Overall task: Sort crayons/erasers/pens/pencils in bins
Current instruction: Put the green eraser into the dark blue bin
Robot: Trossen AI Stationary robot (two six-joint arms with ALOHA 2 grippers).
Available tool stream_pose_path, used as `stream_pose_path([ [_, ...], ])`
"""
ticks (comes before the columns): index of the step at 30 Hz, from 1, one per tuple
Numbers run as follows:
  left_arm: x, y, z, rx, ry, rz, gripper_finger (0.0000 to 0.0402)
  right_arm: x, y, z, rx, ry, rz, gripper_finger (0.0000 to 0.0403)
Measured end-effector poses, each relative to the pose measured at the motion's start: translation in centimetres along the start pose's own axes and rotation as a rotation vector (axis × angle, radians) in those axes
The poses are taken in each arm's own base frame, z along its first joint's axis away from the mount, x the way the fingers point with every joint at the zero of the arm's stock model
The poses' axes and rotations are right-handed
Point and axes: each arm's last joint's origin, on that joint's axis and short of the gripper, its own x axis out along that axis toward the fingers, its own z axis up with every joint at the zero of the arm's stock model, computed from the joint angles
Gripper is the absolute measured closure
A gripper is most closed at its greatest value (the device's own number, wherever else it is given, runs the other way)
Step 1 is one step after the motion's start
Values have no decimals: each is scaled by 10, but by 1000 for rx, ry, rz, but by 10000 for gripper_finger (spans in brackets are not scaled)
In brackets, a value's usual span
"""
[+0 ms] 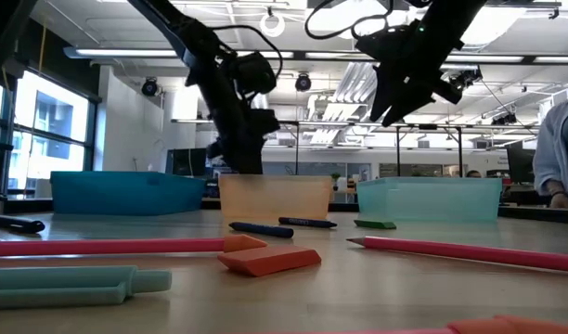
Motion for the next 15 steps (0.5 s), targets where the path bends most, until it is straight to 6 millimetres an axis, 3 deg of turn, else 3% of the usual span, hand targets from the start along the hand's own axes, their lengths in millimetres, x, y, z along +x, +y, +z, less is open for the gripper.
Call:
stream_pose_path([
  [10,-77,5,27,104,-28,32,303,-1,8,3,-90,14,122,291],
  [15,-125,3,22,110,-97,4,308,-1,14,5,-145,18,205,291],
])
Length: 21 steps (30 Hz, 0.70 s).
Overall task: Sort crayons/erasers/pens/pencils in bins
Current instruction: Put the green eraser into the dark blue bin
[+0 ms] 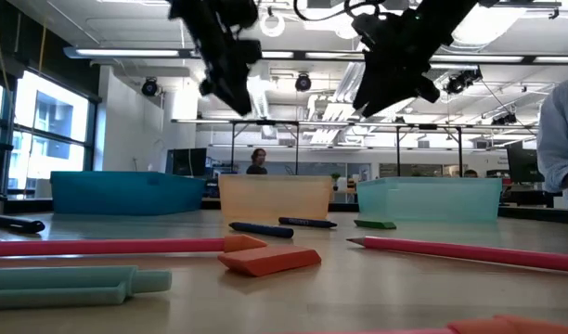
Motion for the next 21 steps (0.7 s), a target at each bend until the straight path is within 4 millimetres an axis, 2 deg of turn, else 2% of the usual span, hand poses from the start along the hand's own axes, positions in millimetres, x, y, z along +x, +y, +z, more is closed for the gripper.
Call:
stream_pose_path([
  [4,-32,-2,-9,5,-14,-7,307,0,4,2,-39,-3,56,291],
  [7,-43,-5,-21,-16,-20,-15,308,-7,9,11,-68,-17,85,291],
  [14,-32,-21,-72,-137,2,-58,316,-30,20,32,-148,-43,61,291],
  [21,-27,-42,-102,-177,-49,-125,321,-31,16,24,-149,85,58,291],
])
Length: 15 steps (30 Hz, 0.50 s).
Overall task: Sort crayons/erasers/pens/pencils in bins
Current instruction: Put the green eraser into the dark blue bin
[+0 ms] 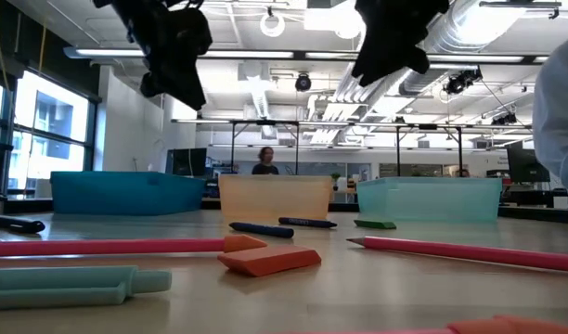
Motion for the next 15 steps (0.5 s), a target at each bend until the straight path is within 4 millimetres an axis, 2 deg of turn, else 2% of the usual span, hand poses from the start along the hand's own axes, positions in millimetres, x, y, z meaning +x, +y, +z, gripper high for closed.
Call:
stream_pose_path([
  [7,-2,-3,-13,2,6,3,322,9,9,-6,-12,79,-17,291],
  [11,-4,-2,-12,14,-2,3,322,30,15,-11,-24,146,-50,291],
  [15,-5,-2,-12,14,-9,0,322,50,16,-21,52,245,-90,291],
])
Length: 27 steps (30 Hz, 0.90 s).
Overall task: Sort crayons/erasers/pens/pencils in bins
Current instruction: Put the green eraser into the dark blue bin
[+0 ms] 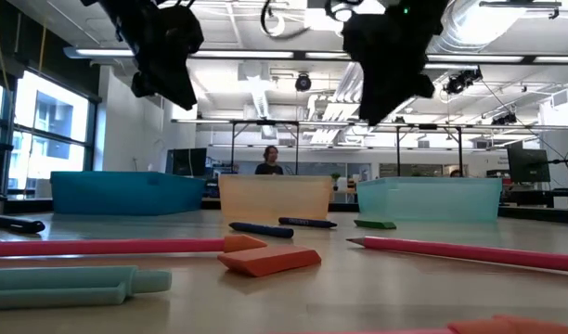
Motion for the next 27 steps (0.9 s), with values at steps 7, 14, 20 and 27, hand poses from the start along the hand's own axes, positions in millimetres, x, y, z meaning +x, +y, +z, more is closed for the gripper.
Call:
stream_pose_path([
  [7,0,-2,-1,3,17,-38,322,22,4,-7,34,109,-27,291],
  [14,0,-2,-1,3,19,-44,322,41,8,-12,77,169,-53,273],
  [20,0,-2,-1,3,19,-44,322,54,13,-16,153,177,-90,222],
  [27,0,-2,-1,3,17,-45,322,74,14,-20,200,209,-135,202],
])
